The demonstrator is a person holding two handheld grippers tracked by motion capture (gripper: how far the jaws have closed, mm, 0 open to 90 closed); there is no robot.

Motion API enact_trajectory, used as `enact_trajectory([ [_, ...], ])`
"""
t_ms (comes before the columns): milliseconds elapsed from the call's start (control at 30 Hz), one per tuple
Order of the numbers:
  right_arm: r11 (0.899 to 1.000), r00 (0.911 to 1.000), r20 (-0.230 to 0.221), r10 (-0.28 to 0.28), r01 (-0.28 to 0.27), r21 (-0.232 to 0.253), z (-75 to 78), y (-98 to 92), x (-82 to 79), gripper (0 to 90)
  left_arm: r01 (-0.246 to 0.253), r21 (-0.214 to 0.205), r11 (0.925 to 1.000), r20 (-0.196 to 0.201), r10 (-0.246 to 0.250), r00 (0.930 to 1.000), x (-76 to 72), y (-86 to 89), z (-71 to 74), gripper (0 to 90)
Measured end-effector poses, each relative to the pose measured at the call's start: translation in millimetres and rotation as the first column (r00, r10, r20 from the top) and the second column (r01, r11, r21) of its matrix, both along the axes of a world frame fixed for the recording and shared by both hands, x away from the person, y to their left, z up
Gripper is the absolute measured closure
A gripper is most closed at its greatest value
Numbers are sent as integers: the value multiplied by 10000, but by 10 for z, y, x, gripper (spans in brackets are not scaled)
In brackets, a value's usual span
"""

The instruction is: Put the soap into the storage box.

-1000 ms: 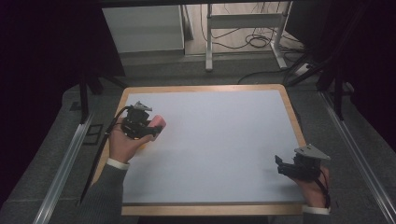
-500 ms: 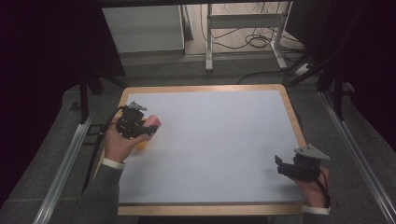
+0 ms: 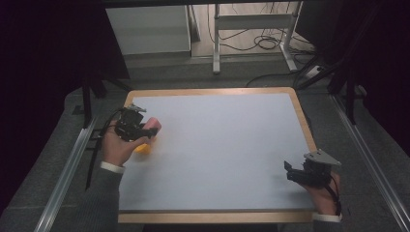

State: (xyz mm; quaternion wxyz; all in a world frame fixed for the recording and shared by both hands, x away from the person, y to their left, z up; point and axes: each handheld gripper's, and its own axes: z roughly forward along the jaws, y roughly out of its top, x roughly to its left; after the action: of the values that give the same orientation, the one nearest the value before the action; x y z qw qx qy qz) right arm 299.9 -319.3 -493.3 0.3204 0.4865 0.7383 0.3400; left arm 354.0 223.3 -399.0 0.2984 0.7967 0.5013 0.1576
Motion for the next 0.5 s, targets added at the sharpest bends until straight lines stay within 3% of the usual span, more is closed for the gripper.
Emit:
enact_trajectory([
  [500, 10000, 10000, 28, -34, 34, -20, 6, -15, -5, 78, -547, 45, 9985, -228, 548, 9982, 107, 169, -102, 602],
])
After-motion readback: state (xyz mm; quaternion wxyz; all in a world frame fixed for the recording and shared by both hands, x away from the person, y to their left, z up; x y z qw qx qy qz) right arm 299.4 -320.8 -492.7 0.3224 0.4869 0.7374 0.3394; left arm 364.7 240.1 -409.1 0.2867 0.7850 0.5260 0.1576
